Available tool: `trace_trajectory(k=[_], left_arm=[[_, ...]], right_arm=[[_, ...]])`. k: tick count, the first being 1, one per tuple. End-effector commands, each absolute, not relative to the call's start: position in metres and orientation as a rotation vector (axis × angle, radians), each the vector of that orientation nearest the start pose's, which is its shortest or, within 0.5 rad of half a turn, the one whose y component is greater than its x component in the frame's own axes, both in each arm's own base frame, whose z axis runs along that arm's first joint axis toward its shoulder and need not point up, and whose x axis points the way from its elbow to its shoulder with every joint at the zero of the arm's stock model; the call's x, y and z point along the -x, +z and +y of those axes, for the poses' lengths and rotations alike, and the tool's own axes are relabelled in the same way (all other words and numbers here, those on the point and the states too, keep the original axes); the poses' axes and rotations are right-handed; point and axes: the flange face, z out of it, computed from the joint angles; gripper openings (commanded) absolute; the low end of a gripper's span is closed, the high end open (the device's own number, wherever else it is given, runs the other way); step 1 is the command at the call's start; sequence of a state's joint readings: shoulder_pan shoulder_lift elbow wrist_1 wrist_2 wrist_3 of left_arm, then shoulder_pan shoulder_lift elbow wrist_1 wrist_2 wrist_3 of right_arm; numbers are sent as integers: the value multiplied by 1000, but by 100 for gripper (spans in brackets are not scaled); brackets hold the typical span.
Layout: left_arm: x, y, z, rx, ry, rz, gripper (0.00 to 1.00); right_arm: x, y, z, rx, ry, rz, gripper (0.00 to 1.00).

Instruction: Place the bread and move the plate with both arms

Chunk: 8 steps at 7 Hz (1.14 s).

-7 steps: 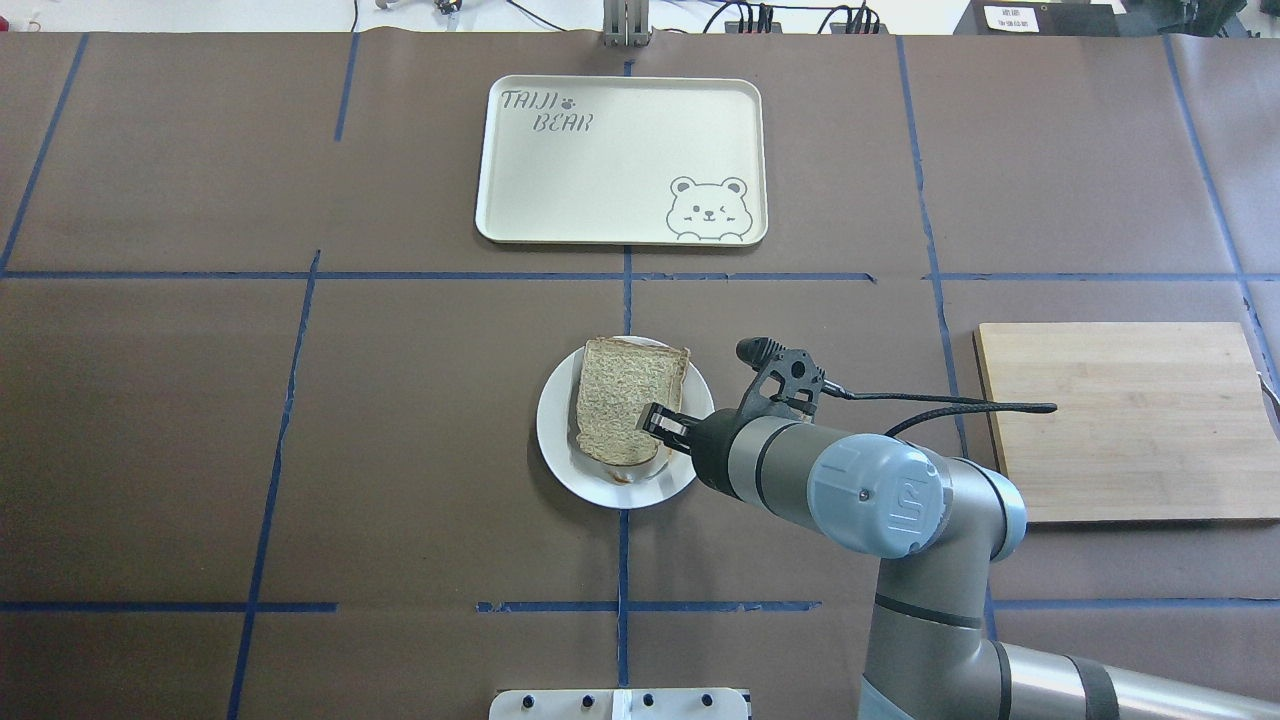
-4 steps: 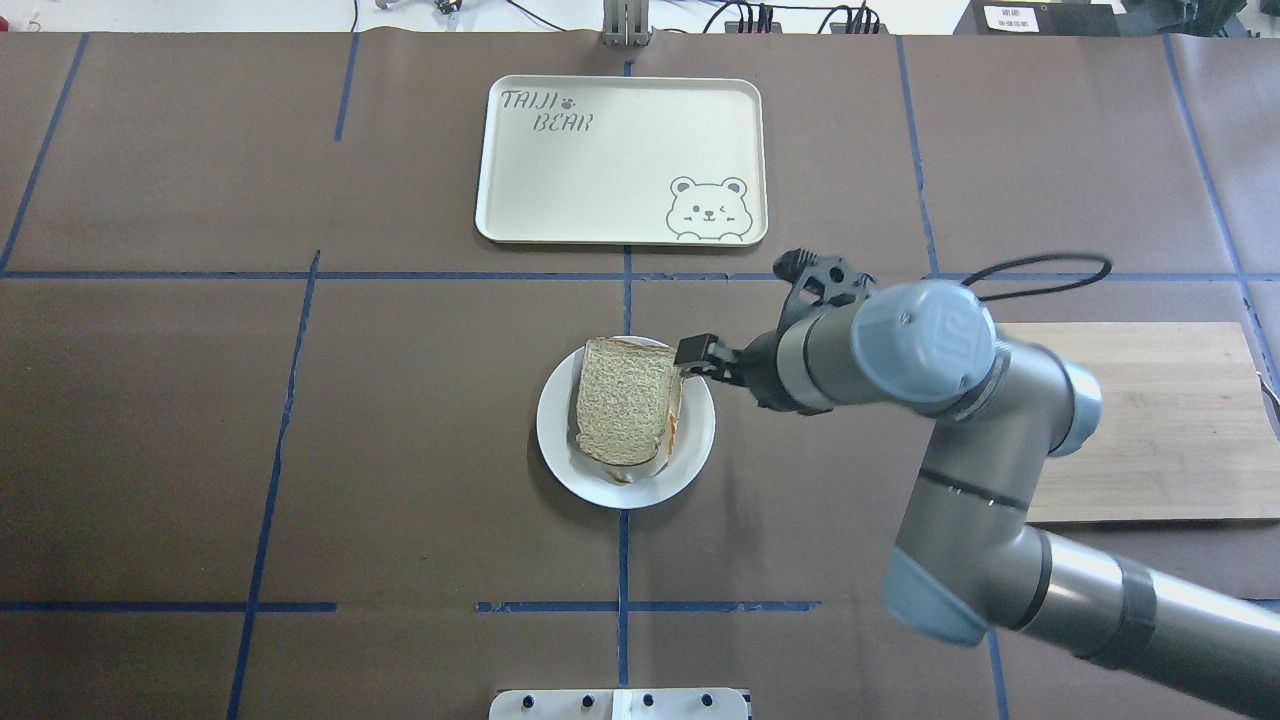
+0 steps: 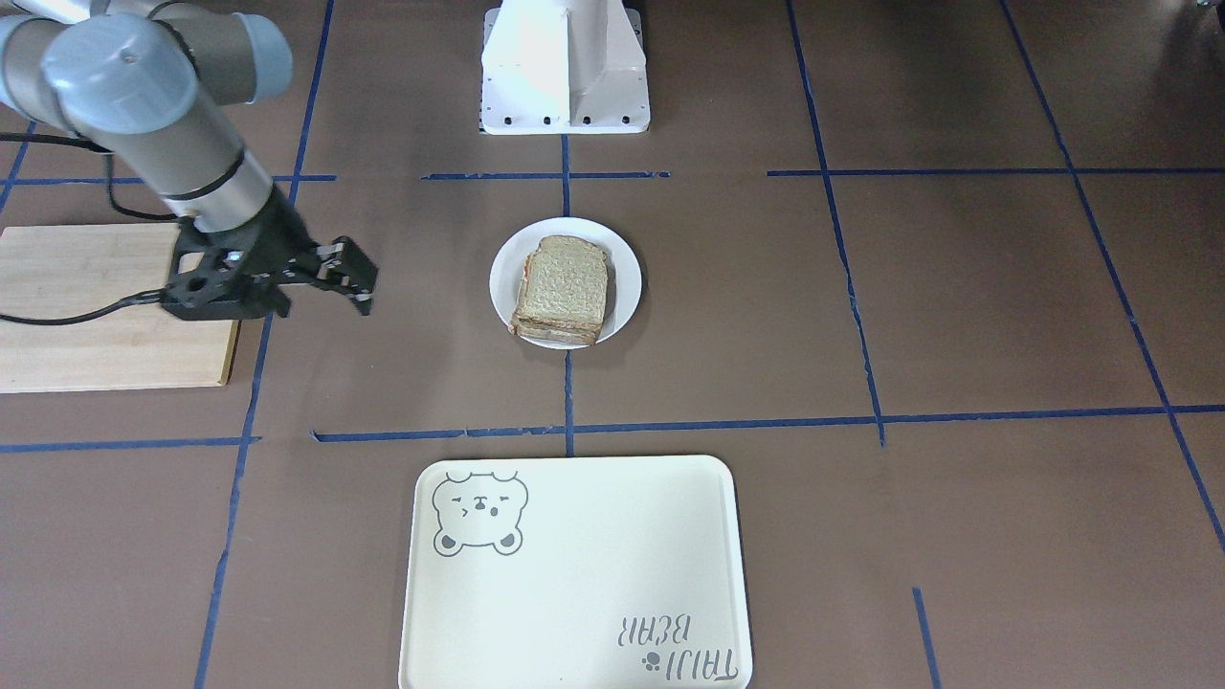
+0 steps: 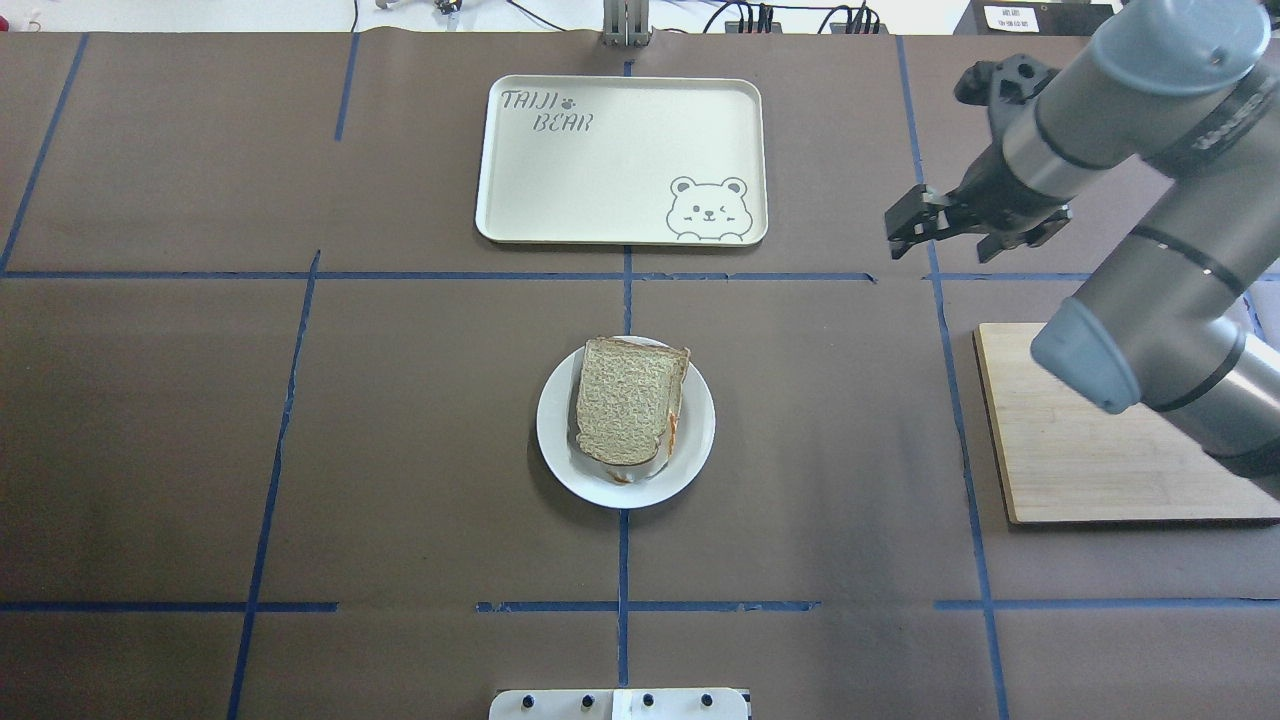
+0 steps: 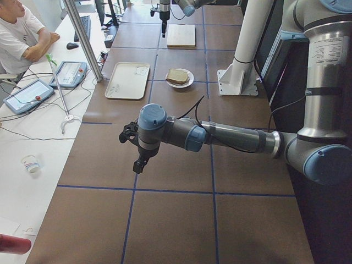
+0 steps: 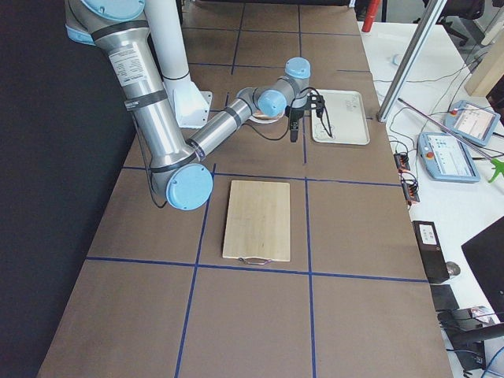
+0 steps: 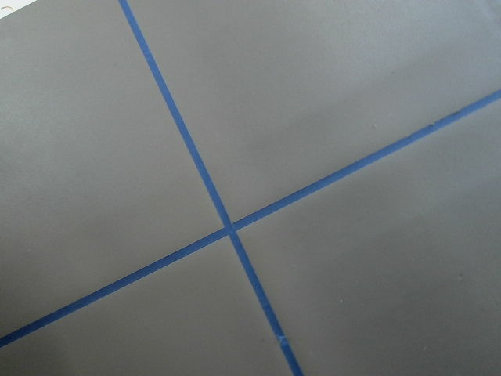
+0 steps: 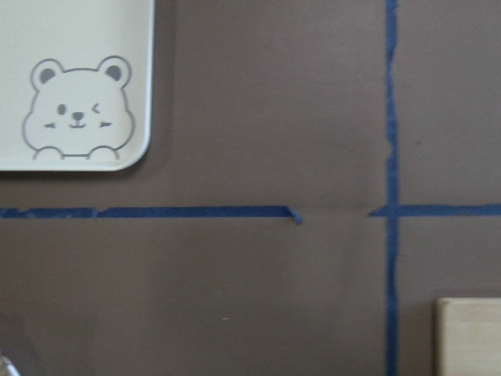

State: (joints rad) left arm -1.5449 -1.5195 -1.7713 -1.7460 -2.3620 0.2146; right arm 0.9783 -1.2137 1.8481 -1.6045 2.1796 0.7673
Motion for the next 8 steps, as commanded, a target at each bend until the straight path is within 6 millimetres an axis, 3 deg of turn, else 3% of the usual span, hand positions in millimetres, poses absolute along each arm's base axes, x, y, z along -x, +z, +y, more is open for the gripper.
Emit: trace_trajectory(k=[1,2,3,4,5,7,8], left_arm=[[3,556,-487,-395,414,780,100],[-33,547,-486,-330,366,817,100],[-70,531,-485,-290,292,860,100],[-112,515,-478,-256,175,936,100],[-161,497,-463,-187,38,1042,100],[-260,427,-438,-63,-96,1274,100],[-316,399,-424,-92,-142,1319,100]], right_arm=[[135,435,-545,-118,-220,-720,100],[74,485,-528,-127,-283,-713,100],[17,537,-497,-129,-321,-696,100],[-24,571,-469,-119,-314,-686,100],[-35,596,-440,-72,-272,-712,100],[-38,600,-436,-66,-259,-722,100],[-38,601,-436,-63,-258,-722,100]])
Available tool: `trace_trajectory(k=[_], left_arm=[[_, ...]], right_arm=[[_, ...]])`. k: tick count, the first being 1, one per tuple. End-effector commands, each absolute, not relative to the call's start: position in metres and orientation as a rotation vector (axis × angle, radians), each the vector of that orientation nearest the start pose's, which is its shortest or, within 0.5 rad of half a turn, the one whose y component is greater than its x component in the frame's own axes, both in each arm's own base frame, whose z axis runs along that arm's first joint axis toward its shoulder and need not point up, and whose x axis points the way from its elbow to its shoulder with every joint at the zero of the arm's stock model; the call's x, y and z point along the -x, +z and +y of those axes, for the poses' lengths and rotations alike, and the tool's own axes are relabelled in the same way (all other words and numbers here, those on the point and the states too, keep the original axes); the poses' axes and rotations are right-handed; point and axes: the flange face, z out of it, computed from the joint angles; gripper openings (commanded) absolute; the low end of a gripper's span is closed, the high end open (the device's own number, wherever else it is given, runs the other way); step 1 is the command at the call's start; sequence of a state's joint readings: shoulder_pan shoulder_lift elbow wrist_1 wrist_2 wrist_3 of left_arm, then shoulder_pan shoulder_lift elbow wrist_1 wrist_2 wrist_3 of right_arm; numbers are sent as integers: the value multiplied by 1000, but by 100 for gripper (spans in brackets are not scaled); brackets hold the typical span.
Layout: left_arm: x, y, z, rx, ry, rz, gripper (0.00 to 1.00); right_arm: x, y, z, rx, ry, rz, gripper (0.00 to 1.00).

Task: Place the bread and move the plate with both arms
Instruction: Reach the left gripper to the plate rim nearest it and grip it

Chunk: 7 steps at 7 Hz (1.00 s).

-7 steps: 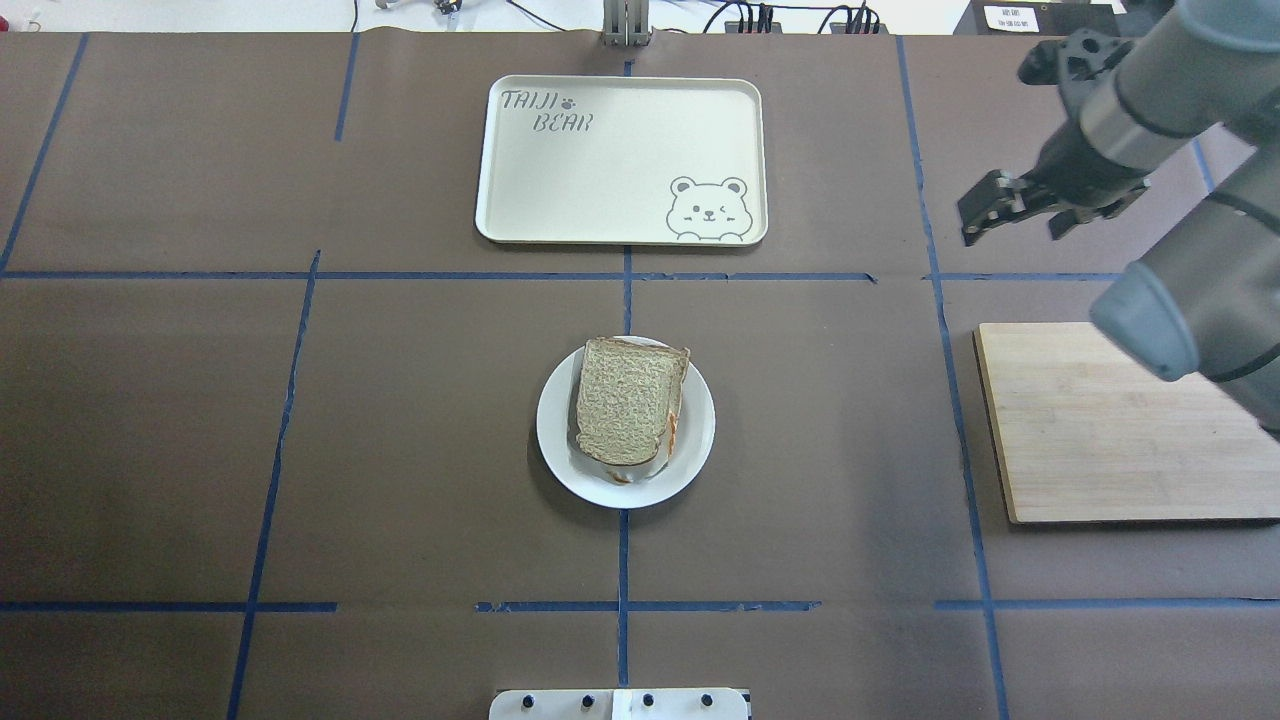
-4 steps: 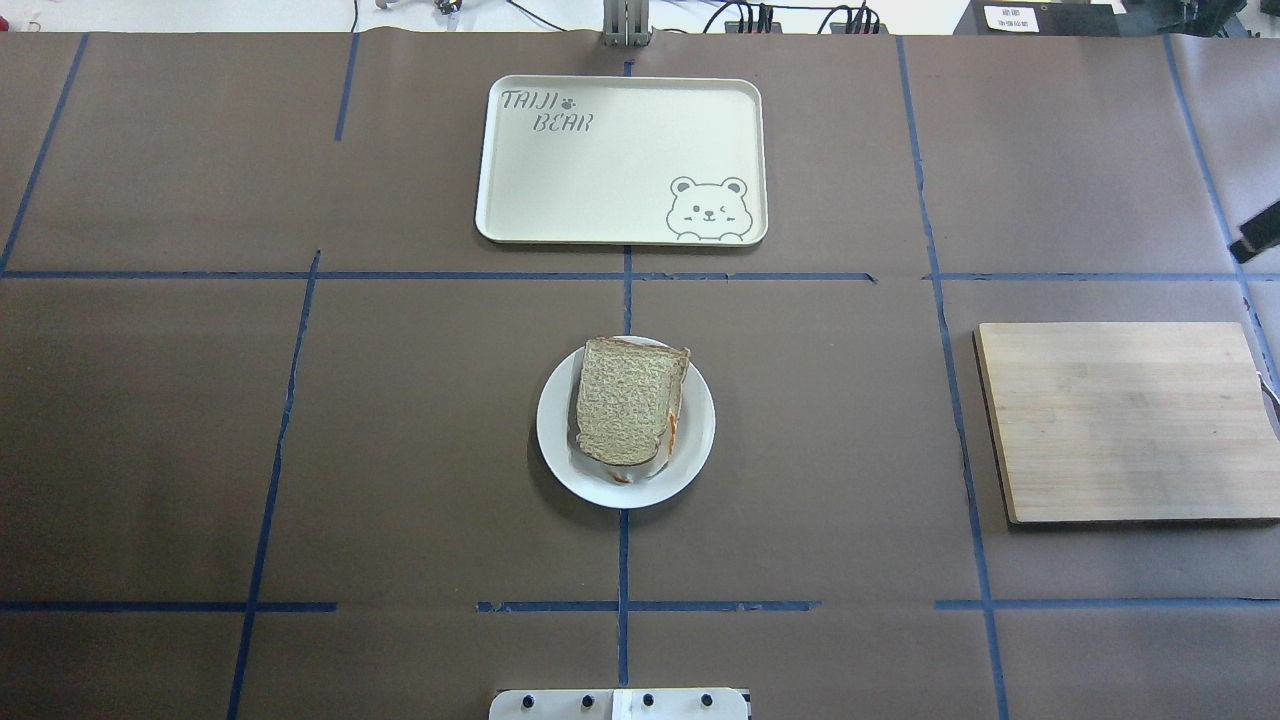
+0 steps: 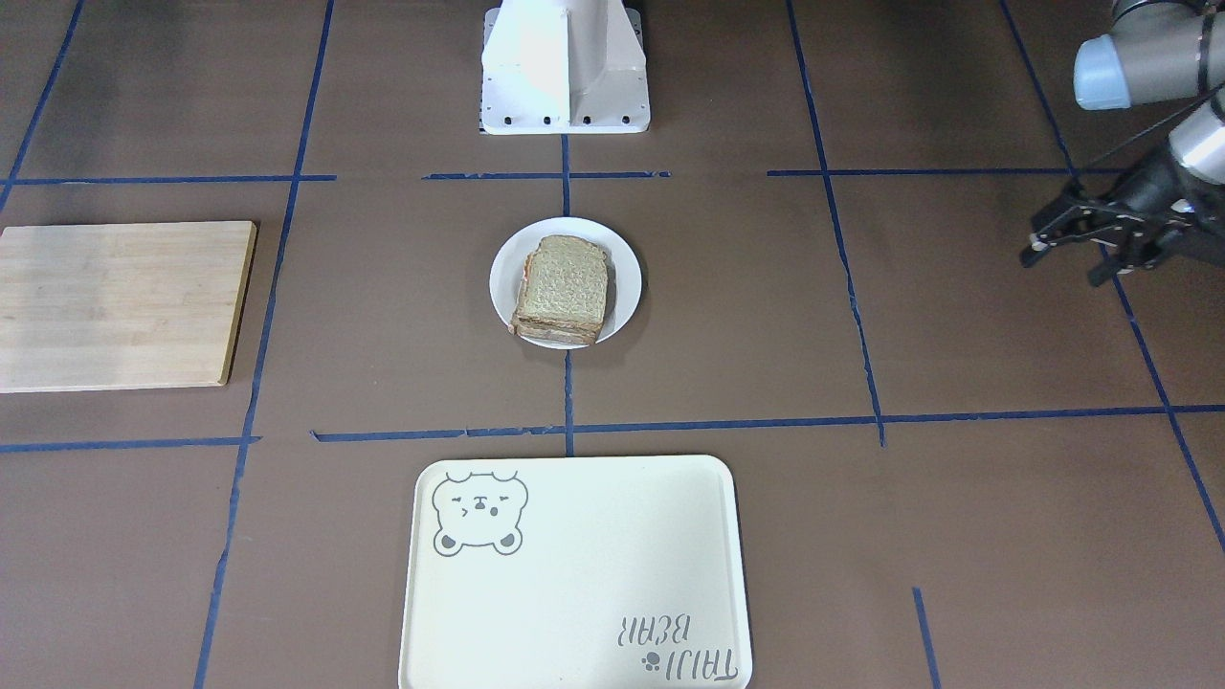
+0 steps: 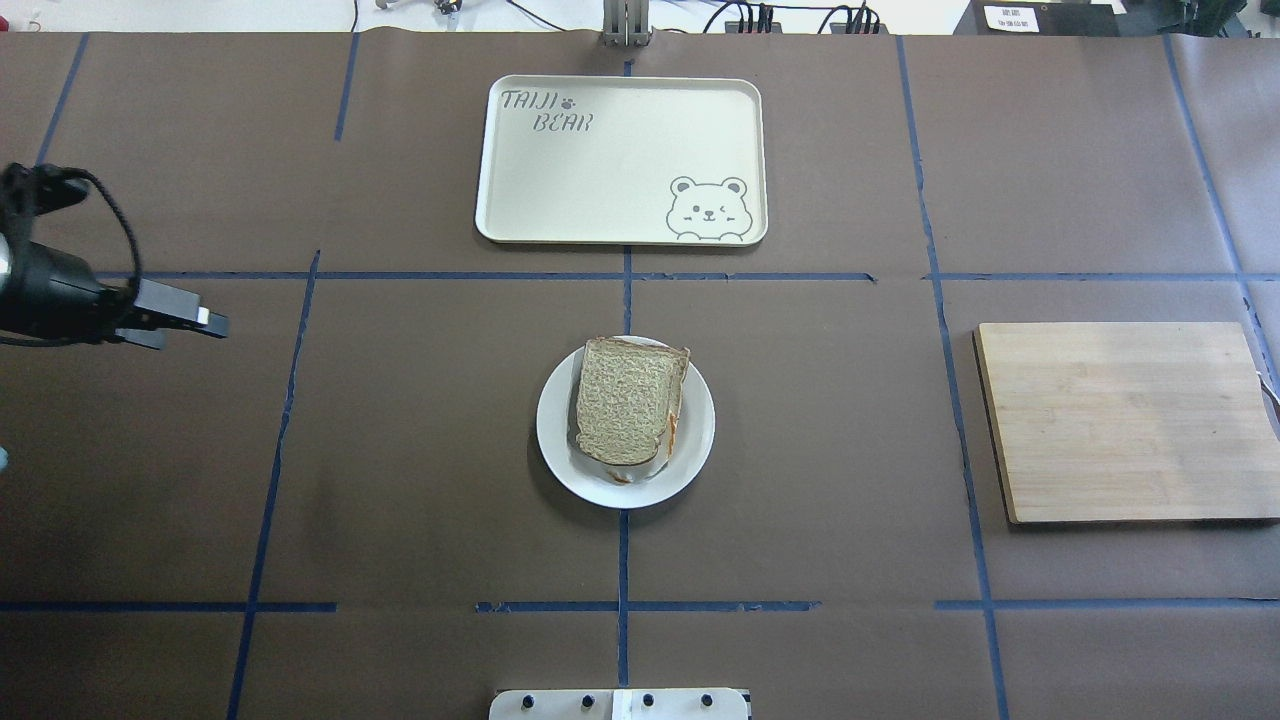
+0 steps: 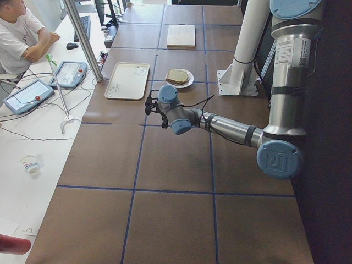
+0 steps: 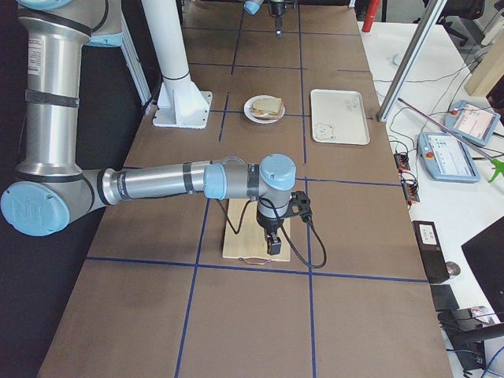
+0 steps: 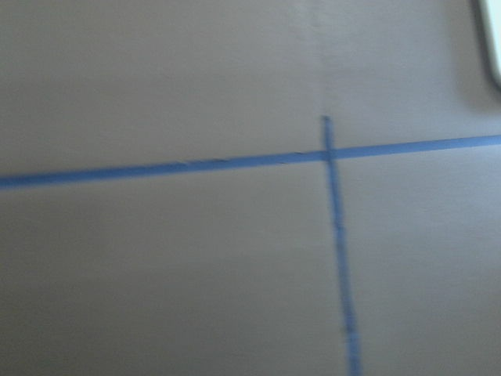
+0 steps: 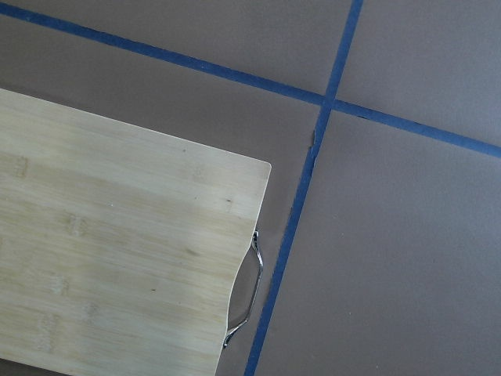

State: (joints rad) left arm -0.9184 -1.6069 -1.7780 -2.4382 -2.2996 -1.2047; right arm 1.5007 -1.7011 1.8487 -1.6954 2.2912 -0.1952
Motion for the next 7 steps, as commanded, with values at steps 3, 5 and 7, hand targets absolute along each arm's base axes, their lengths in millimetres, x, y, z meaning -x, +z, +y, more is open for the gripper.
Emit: trace_trajectory(k=[3,5,7], left_arm=[[-469,320,-358,-173,-212,1447,100],[-517,316,-340,-175,-227,1553,100],[-525,320,-343,-161,-239,1569,81]], right_arm=[[-39,599,-436,-68,-258,-723,100],[-39,599,-436,-68,-257,-723,100],[-40,598,-436,-71,-258,-725,100]])
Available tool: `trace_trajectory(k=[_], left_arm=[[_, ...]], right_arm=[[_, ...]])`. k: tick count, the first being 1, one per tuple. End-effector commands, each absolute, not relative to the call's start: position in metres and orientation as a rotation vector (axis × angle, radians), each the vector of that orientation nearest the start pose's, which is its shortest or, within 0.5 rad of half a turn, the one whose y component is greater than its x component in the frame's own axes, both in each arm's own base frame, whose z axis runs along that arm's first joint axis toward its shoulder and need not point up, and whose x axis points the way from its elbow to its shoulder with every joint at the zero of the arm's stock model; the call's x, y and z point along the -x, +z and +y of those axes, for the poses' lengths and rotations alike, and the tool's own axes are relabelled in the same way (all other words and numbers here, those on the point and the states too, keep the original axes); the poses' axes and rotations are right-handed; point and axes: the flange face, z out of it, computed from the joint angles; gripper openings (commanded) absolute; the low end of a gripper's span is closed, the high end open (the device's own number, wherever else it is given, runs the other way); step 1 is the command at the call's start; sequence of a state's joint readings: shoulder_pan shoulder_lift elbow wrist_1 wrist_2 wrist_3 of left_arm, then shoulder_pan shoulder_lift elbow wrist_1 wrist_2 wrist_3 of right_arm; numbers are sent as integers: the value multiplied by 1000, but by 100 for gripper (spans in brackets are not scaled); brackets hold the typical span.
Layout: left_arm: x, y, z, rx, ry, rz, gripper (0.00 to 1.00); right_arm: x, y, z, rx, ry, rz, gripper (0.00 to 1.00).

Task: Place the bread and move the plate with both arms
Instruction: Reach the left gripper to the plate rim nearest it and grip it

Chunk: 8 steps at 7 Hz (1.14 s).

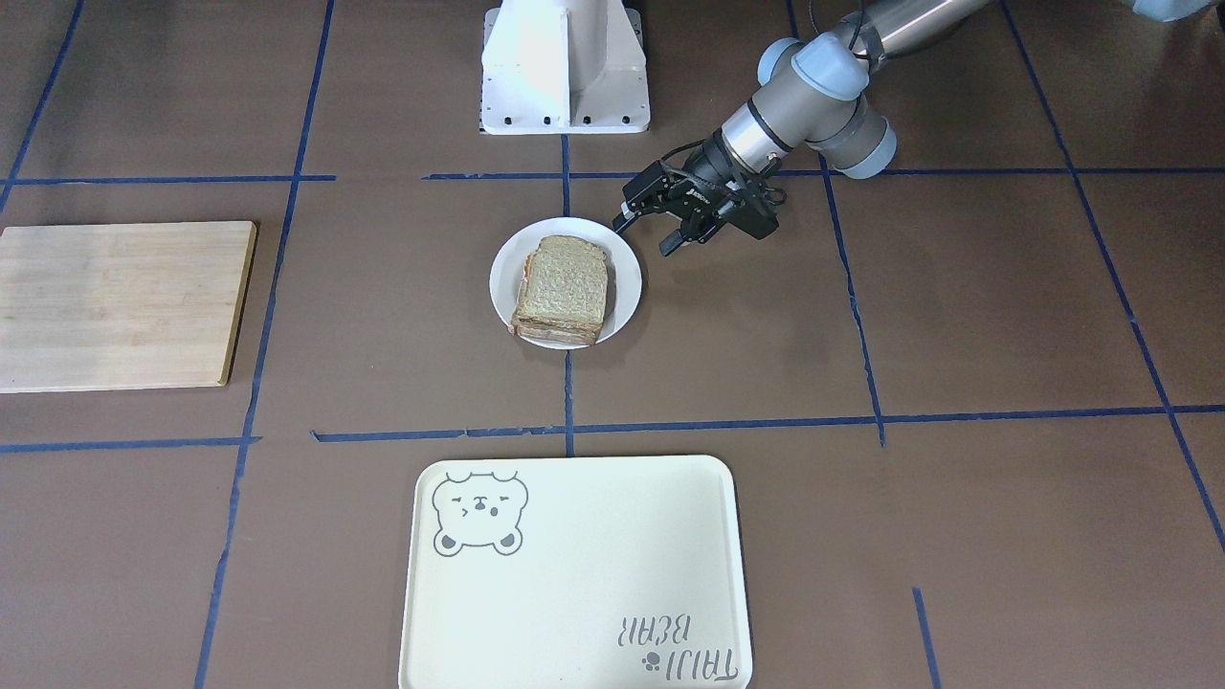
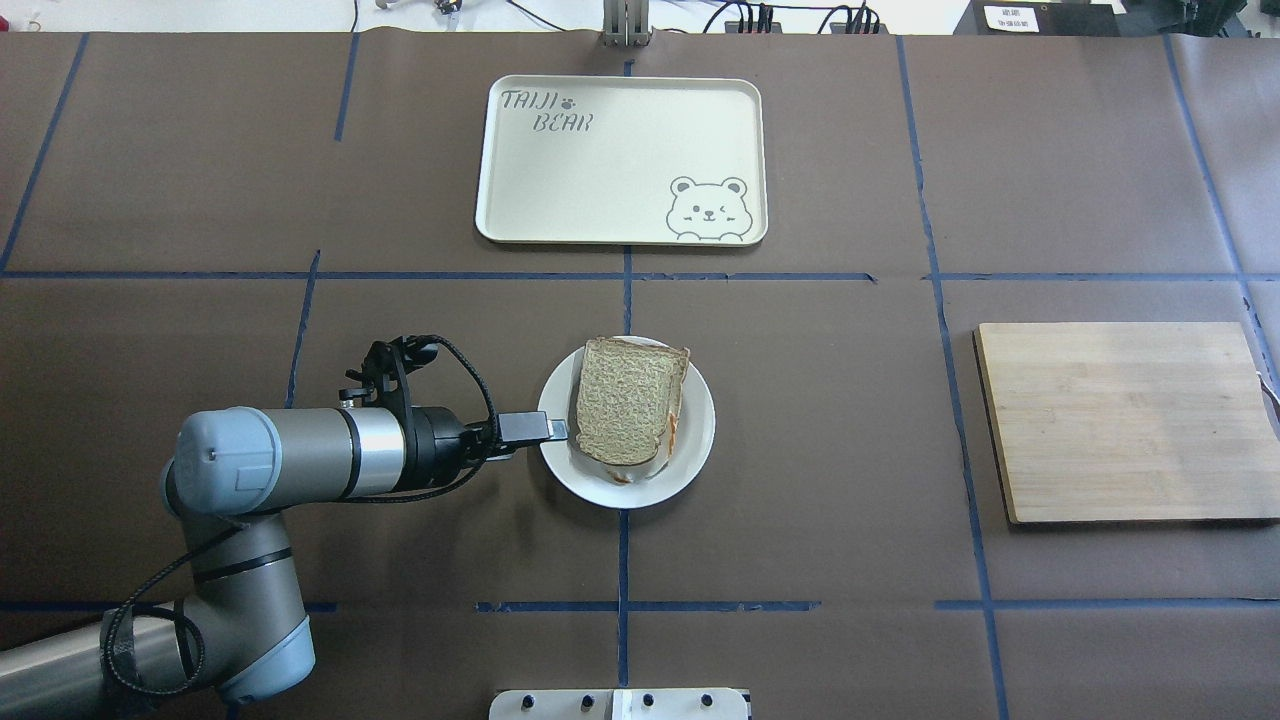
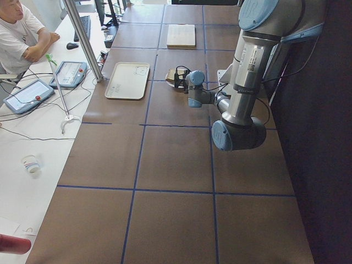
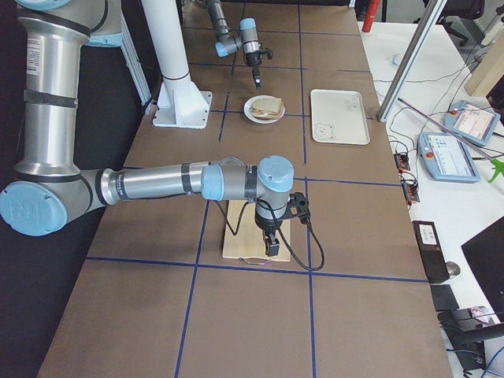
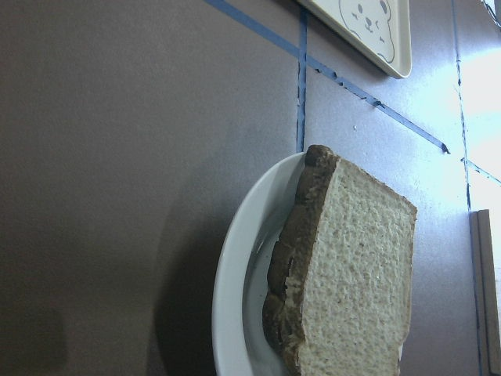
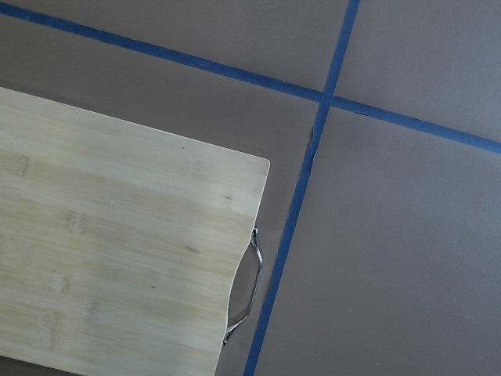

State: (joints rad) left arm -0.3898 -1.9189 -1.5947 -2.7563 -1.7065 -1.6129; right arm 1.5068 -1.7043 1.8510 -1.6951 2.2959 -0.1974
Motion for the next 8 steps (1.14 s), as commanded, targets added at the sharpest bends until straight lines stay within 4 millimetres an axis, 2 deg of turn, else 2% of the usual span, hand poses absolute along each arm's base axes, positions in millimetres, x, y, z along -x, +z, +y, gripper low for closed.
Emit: trace_trajectory(k=[1,2,5,8], left_arm=[[-529,324,-344,-158,-242,1563,61],[-535,327,-347,-136,-264,1560,50],[-542,332,-349,-117,-284,1549,48],[-535,329,-357,-64,-361,1564,48]], right_arm=[[-40,599,-435,-69,-256,-725,100],[-41,598,-435,-73,-257,-724,100],[-41,596,-436,-75,-256,-724,100],[-41,596,-435,-75,-256,-724,100]])
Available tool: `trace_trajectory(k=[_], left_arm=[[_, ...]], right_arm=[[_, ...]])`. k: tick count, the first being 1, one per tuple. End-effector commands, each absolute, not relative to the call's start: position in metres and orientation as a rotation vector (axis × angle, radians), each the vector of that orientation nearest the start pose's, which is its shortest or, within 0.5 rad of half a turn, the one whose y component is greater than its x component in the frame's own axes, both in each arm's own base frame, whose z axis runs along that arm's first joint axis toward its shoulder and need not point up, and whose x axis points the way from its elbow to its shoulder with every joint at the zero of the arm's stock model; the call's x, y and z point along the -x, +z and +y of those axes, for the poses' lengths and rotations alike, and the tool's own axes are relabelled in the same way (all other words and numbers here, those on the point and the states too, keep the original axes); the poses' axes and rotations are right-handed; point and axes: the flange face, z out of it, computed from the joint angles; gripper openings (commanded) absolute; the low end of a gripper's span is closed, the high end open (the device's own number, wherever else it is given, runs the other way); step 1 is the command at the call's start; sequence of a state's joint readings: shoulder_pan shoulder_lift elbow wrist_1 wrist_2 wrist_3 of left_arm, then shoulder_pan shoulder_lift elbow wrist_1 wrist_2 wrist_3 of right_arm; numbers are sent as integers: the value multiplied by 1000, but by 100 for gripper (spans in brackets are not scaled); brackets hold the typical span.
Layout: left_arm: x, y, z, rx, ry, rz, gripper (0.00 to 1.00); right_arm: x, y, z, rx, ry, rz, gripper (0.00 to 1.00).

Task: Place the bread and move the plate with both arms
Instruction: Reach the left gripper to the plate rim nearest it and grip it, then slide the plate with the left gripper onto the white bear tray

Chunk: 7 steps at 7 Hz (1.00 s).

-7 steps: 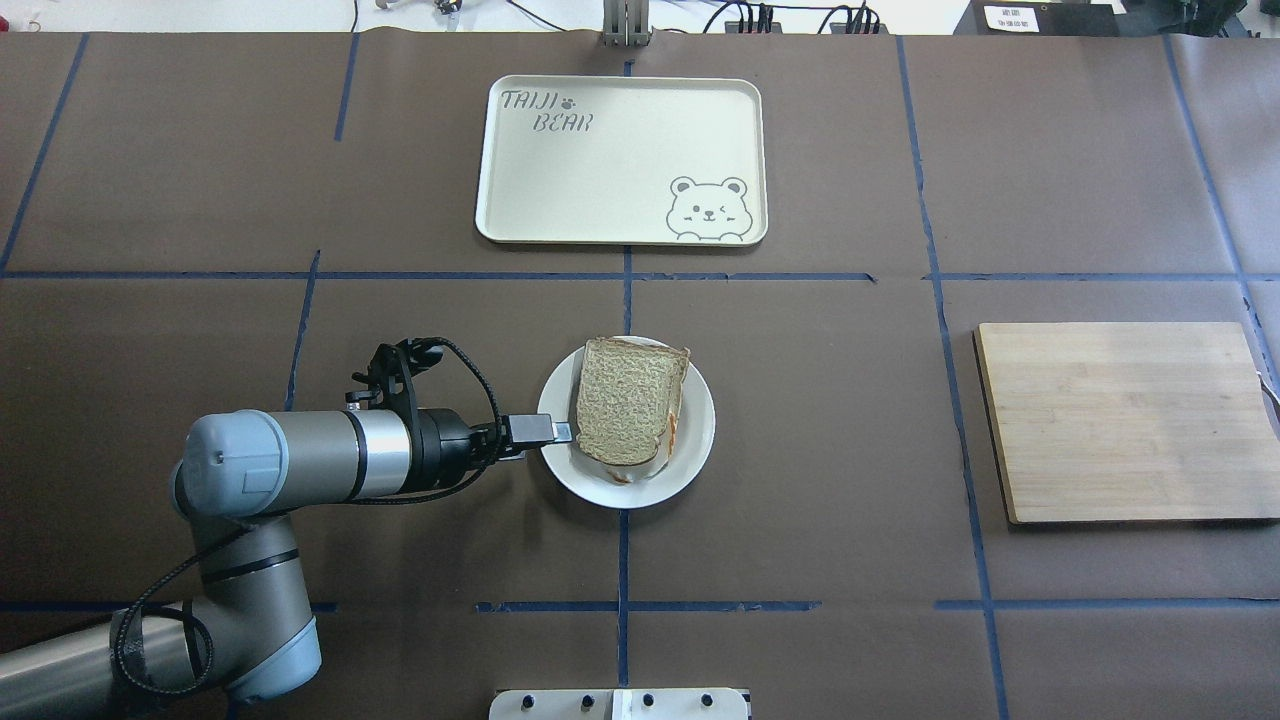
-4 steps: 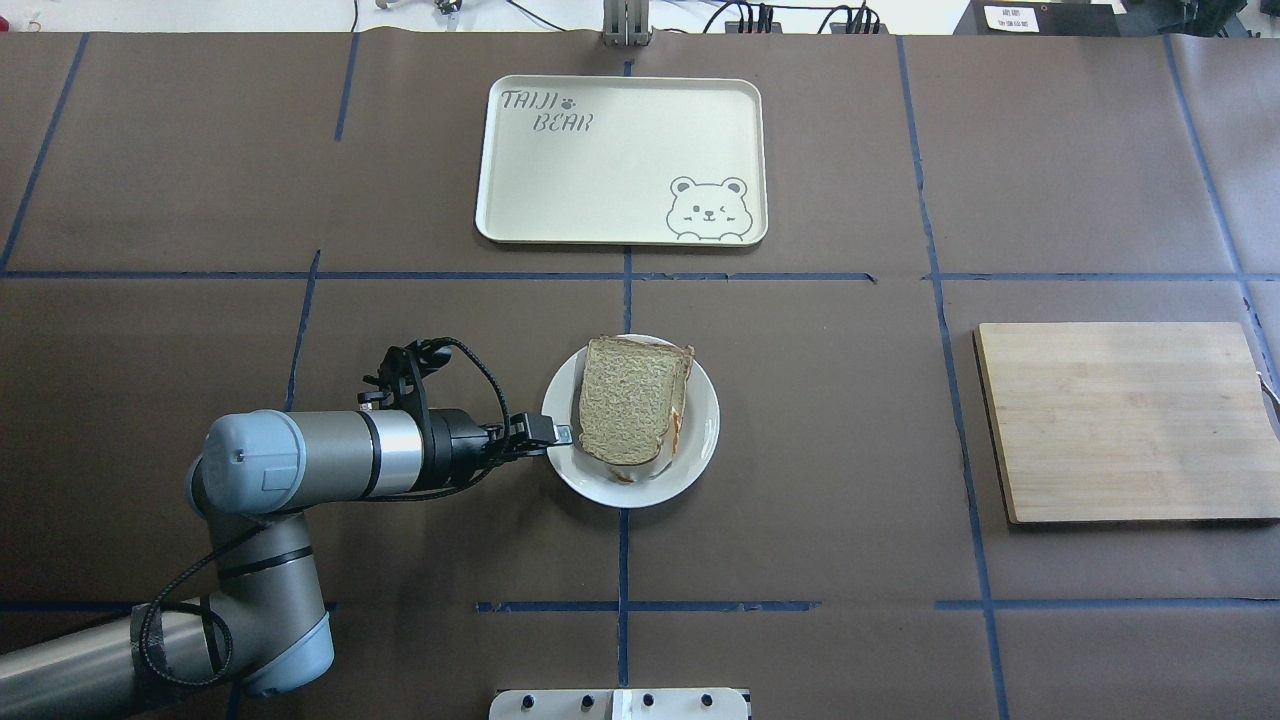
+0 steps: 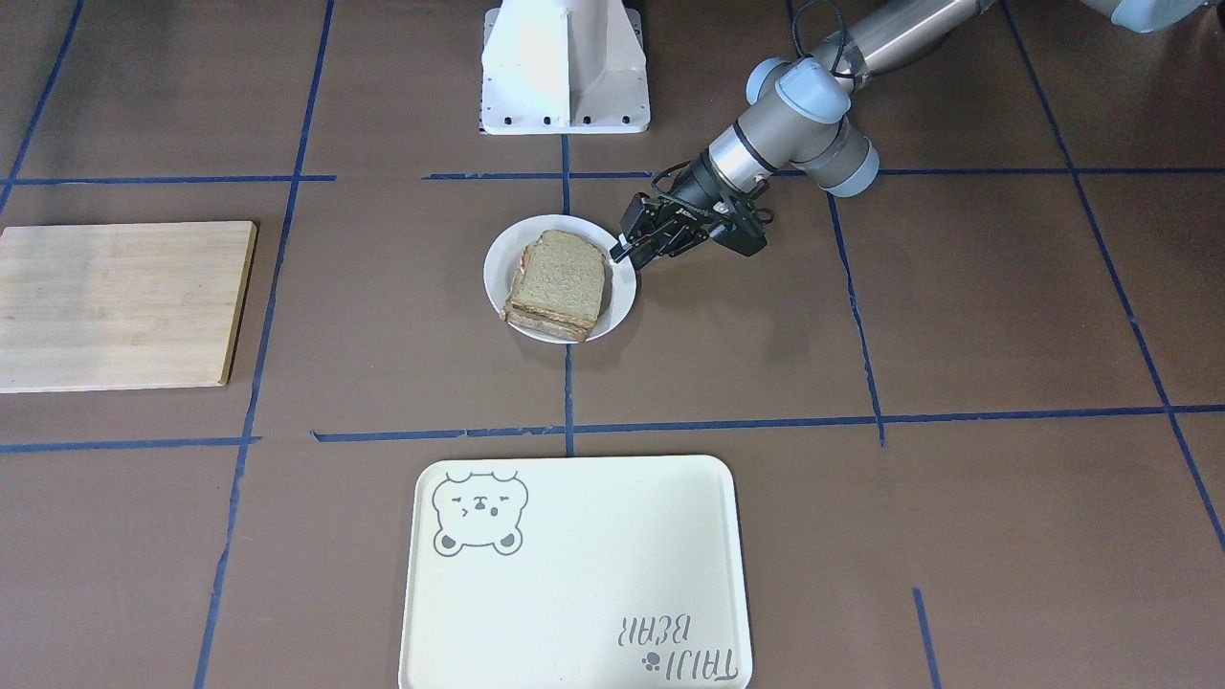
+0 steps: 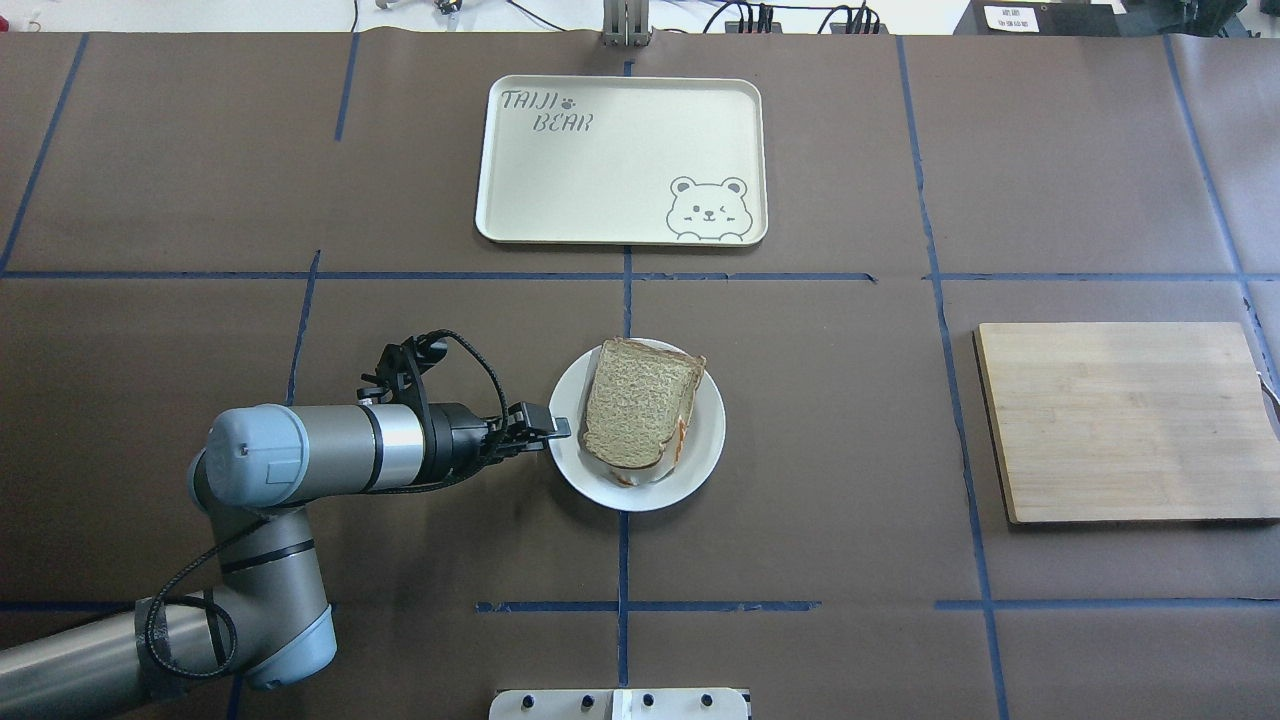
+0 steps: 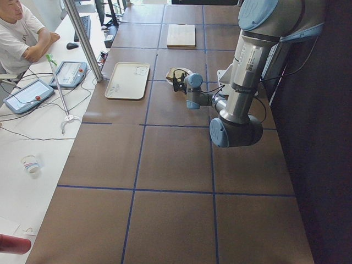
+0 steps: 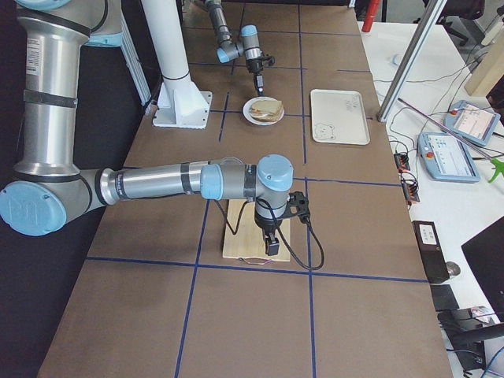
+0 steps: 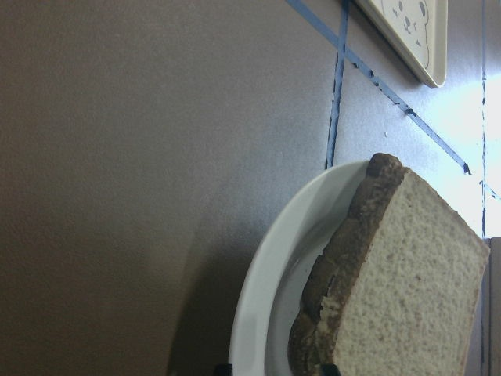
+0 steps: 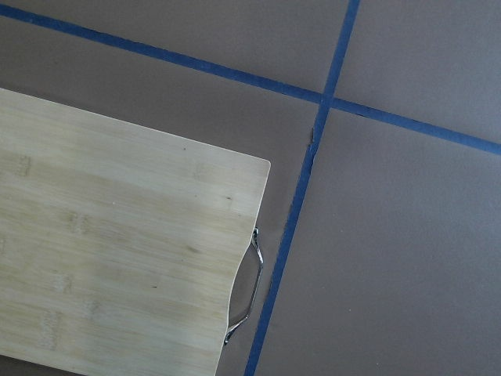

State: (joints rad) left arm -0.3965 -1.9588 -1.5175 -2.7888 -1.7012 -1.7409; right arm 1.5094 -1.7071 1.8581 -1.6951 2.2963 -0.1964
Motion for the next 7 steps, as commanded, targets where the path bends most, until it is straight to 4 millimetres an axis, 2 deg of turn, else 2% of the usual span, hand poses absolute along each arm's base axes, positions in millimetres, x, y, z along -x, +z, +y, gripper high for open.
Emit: trace_trajectory(k=[1,2,4,5,7], left_arm=[[-537,332,-357,-63,-360,1556,48],[-540,336,-356,-60,-360,1547,48],[-547,332,-357,-56,-359,1549,48],[-556,328,-361,-56,-359,1549,41],[-561,329,-362,-54,-359,1543,33]], right_arm=[[-41,596,-435,-75,-256,-724,100],[-41,596,-435,-75,-256,-724,100],[-41,597,-435,-74,-256,-724,100],[-41,597,-435,-74,-256,-724,100],[-41,597,-435,-73,-255,-724,100]])
